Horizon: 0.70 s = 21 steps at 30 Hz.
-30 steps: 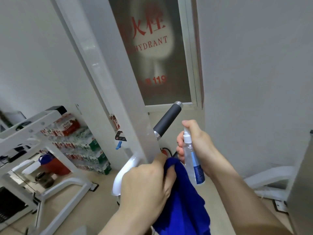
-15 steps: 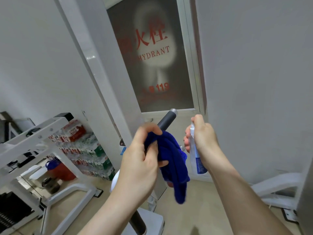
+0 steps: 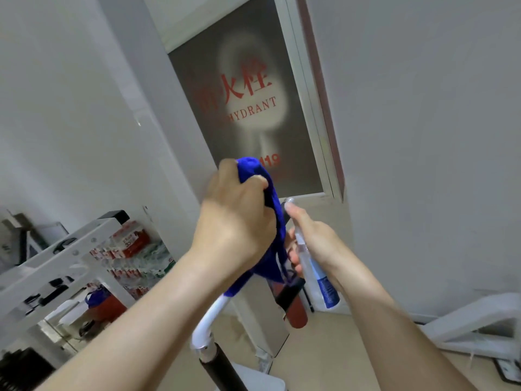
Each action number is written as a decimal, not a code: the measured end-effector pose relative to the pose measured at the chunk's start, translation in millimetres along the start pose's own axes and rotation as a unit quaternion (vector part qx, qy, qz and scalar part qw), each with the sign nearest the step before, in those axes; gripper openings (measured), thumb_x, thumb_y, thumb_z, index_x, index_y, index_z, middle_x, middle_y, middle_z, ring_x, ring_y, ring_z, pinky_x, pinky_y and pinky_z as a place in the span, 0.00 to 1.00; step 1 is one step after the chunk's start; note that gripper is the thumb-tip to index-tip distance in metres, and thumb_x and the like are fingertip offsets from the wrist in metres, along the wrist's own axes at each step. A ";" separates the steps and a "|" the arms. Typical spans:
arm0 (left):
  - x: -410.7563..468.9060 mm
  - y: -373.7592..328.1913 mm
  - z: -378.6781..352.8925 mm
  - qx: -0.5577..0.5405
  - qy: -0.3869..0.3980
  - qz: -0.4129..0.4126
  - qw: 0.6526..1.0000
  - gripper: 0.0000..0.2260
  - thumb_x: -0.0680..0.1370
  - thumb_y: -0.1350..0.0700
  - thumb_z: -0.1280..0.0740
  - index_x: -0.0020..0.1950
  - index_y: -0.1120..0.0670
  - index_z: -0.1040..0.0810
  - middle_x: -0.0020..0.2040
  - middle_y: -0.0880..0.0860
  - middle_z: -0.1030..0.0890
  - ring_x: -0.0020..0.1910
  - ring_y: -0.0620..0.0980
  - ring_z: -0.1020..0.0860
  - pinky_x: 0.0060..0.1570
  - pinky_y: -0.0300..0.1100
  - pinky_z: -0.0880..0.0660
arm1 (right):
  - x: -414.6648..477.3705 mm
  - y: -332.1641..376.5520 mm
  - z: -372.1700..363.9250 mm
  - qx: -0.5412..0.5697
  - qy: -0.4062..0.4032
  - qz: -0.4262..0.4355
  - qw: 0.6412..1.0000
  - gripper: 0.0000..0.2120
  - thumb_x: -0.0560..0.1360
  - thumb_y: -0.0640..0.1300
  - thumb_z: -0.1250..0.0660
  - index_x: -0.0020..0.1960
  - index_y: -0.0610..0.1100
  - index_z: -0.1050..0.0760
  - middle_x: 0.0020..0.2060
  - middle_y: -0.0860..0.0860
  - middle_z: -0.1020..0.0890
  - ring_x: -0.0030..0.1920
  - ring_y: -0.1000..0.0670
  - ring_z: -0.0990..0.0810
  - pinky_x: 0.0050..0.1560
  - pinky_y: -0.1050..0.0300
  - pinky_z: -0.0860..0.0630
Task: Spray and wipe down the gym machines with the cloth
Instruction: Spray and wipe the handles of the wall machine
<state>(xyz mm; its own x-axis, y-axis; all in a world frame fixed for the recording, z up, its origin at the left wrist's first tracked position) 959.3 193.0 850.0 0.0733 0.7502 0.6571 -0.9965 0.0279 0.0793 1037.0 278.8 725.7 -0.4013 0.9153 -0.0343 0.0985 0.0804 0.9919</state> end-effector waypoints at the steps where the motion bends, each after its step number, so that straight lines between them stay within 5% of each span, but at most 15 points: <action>1: 11.5 -1.8 -8.3 0.067 0.049 -0.004 0.997 0.14 0.75 0.57 0.45 0.53 0.58 0.23 0.55 0.57 0.32 0.53 0.58 0.30 0.47 0.43 0.37 | -1.7 1.6 -3.7 -0.023 0.012 0.009 1.000 0.28 0.76 0.65 0.41 0.34 0.40 0.25 0.28 0.44 0.23 0.31 0.46 0.25 0.35 0.56 0.27; 3: 23.7 -5.3 -27.3 0.234 0.126 -0.071 0.961 0.16 0.73 0.54 0.50 0.48 0.60 0.27 0.51 0.59 0.33 0.52 0.57 0.34 0.48 0.45 0.41 | -2.6 -0.9 -10.3 -0.032 0.025 0.014 0.999 0.24 0.77 0.59 0.40 0.42 0.38 0.22 0.28 0.43 0.20 0.29 0.45 0.24 0.34 0.56 0.27; 5: 26.4 -5.0 -48.6 0.323 0.201 -0.113 0.918 0.14 0.77 0.54 0.47 0.54 0.58 0.25 0.48 0.59 0.32 0.52 0.58 0.33 0.50 0.47 0.37 | -2.6 -11.3 -9.1 0.017 0.004 0.002 1.000 0.14 0.76 0.47 0.36 0.42 0.36 0.23 0.27 0.42 0.22 0.26 0.46 0.25 0.28 0.61 0.29; 8: 26.0 4.6 -79.6 0.330 0.366 -0.054 0.868 0.21 0.78 0.43 0.41 0.70 0.45 0.36 0.51 0.54 0.22 0.53 0.57 0.24 0.53 0.45 0.32 | -1.3 -30.8 -1.8 0.084 -0.035 -0.031 0.995 0.05 0.73 0.36 0.36 0.38 0.38 0.28 0.26 0.43 0.27 0.24 0.47 0.31 0.26 0.62 0.31; 11: 33.4 8.0 -97.8 0.257 0.472 0.034 0.843 0.18 0.76 0.34 0.41 0.58 0.45 0.36 0.39 0.51 0.24 0.48 0.55 0.22 0.59 0.47 0.27 | -1.8 -46.5 6.5 0.123 -0.044 -0.050 0.990 0.07 0.73 0.35 0.35 0.36 0.40 0.29 0.25 0.45 0.28 0.24 0.49 0.32 0.29 0.59 0.31; 12: 35.8 11.0 -102.1 0.256 0.476 0.027 0.841 0.24 0.75 0.34 0.39 0.55 0.53 0.36 0.37 0.51 0.25 0.46 0.55 0.23 0.59 0.47 0.27 | -0.5 -51.2 8.3 0.134 -0.049 -0.053 0.988 0.07 0.73 0.35 0.34 0.36 0.40 0.29 0.24 0.45 0.28 0.24 0.49 0.32 0.30 0.58 0.31; 13: 34.0 10.2 -103.4 0.264 0.486 0.012 0.833 0.23 0.73 0.34 0.34 0.55 0.51 0.31 0.37 0.50 0.26 0.44 0.54 0.23 0.57 0.45 0.25 | 0.1 -55.3 11.3 0.148 -0.060 -0.054 0.986 0.07 0.73 0.35 0.34 0.37 0.40 0.29 0.24 0.45 0.29 0.24 0.49 0.32 0.30 0.58 0.31; 15: 26.2 12.6 -106.1 0.284 0.482 0.005 0.829 0.27 0.68 0.41 0.25 0.52 0.39 0.43 0.36 0.47 0.25 0.39 0.49 0.23 0.49 0.40 0.24 | 4.0 -59.4 17.4 0.163 -0.081 -0.046 0.982 0.05 0.73 0.36 0.33 0.39 0.39 0.28 0.25 0.45 0.28 0.23 0.50 0.31 0.30 0.59 0.31; 16: 22.7 13.4 -108.2 0.287 0.466 0.012 0.837 0.26 0.68 0.45 0.24 0.54 0.45 0.39 0.36 0.47 0.27 0.35 0.48 0.26 0.42 0.38 0.25 | 7.0 -59.8 20.5 0.158 -0.092 -0.039 0.982 0.03 0.73 0.36 0.33 0.41 0.39 0.26 0.27 0.45 0.27 0.24 0.50 0.30 0.30 0.58 0.30; 17: 19.7 14.1 -109.3 0.296 0.429 0.013 0.853 0.28 0.70 0.49 0.25 0.54 0.57 0.42 0.35 0.48 0.29 0.32 0.47 0.30 0.35 0.38 0.29 | 8.9 -56.6 22.9 0.155 -0.102 -0.030 0.982 0.00 0.73 0.37 0.33 0.44 0.40 0.24 0.31 0.45 0.25 0.26 0.50 0.29 0.31 0.57 0.29; 18: 16.1 13.9 -110.9 0.301 0.394 0.003 0.868 0.22 0.72 0.52 0.27 0.59 0.56 0.33 0.35 0.49 0.32 0.29 0.47 0.34 0.30 0.38 0.35 | 12.6 -53.5 24.7 0.152 -0.104 -0.022 0.983 0.05 0.73 0.37 0.34 0.49 0.41 0.23 0.35 0.44 0.24 0.28 0.49 0.27 0.32 0.56 0.29; 21: 8.5 14.2 -112.7 0.344 0.301 -0.041 0.889 0.12 0.76 0.57 0.35 0.57 0.59 0.28 0.32 0.51 0.38 0.27 0.48 0.39 0.26 0.41 0.46 | 28.8 -36.4 25.4 0.128 -0.092 0.005 0.988 0.16 0.73 0.37 0.36 0.60 0.45 0.25 0.43 0.46 0.24 0.37 0.48 0.25 0.35 0.55 0.26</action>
<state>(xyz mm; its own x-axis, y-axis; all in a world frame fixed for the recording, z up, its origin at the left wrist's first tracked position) 941.1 274.3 772.2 -0.0964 0.9875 0.1249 -0.7132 -0.1560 0.6834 1045.0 312.2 685.5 -0.2299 0.9707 -0.0699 0.3371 0.1468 0.9300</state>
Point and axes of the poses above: each hand's wrist, its own x-axis towards the middle knuckle, its own z-axis out of the back of the hand, y = z × x, the point moved 4 cm from there along x, towards the middle knuckle
